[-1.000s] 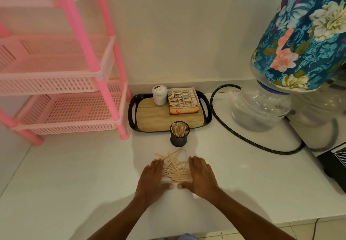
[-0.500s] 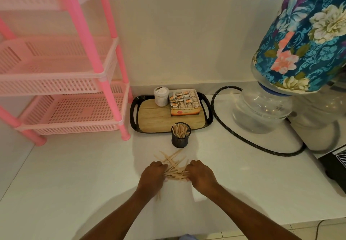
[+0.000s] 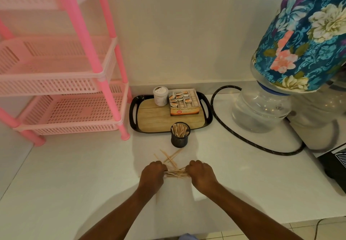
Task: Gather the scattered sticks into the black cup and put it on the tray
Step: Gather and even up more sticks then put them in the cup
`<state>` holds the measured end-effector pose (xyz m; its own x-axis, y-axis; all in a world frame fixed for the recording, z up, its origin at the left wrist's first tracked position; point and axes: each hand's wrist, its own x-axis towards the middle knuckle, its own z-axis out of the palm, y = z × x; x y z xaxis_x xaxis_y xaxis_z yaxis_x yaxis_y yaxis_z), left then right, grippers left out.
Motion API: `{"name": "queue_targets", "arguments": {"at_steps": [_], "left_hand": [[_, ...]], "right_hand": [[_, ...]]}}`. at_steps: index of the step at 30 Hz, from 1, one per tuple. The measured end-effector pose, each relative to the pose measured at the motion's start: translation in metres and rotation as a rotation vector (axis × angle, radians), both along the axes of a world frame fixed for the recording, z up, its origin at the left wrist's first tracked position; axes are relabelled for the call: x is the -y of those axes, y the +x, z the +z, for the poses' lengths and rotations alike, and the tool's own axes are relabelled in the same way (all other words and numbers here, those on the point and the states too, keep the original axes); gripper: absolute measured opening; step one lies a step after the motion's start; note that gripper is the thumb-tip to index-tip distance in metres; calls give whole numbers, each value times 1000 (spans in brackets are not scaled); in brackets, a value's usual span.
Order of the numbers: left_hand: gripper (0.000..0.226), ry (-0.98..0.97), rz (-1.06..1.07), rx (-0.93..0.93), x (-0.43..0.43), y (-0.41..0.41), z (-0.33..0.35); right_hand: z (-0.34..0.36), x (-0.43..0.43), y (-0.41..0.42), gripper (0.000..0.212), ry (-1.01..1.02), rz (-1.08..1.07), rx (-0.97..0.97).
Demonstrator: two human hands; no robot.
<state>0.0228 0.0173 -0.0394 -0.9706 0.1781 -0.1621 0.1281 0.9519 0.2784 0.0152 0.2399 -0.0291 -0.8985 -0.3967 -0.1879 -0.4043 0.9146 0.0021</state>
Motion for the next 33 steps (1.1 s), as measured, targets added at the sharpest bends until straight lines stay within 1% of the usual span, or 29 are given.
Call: {"name": "queue_targets", "arguments": {"at_steps": [4, 9, 11, 15, 18, 20, 23, 26, 27, 28, 31, 33], "left_hand": [[25, -1, 4, -11, 2, -1, 1], [29, -13, 4, -44, 7, -2, 7], [31, -31, 7, -44, 11, -3, 10], [35, -31, 29, -71, 23, -6, 15], [37, 14, 79, -89, 31, -5, 19], [35, 89, 137, -91, 35, -7, 21], [20, 271, 186, -75, 38, -11, 23], [9, 464, 225, 6, 31, -13, 30], [10, 516, 244, 31, 27, -13, 33], [16, 561, 268, 55, 22, -13, 35], [28, 692, 362, 126, 3, -12, 38], [25, 808, 416, 159, -11, -9, 41]], "right_hand": [[0, -3, -1, 29, 14, 23, -21], [1, -10, -3, 38, 36, 104, -80], [4, -16, -4, 36, 42, 127, -93], [20, -32, -7, 24, 37, 83, -102], [28, -44, -13, 26, 31, 28, -96], [32, -51, -16, 26, -10, -16, -100], [37, -56, -20, 21, -149, -85, -72], [39, -54, -22, 21, -276, -156, 45], [39, -52, -22, 23, -368, -189, 101], [39, -48, -22, 23, -490, -228, 160], [48, -28, -19, 16, -880, -391, 310], [54, -12, -16, 20, -1022, -449, 366]]}}
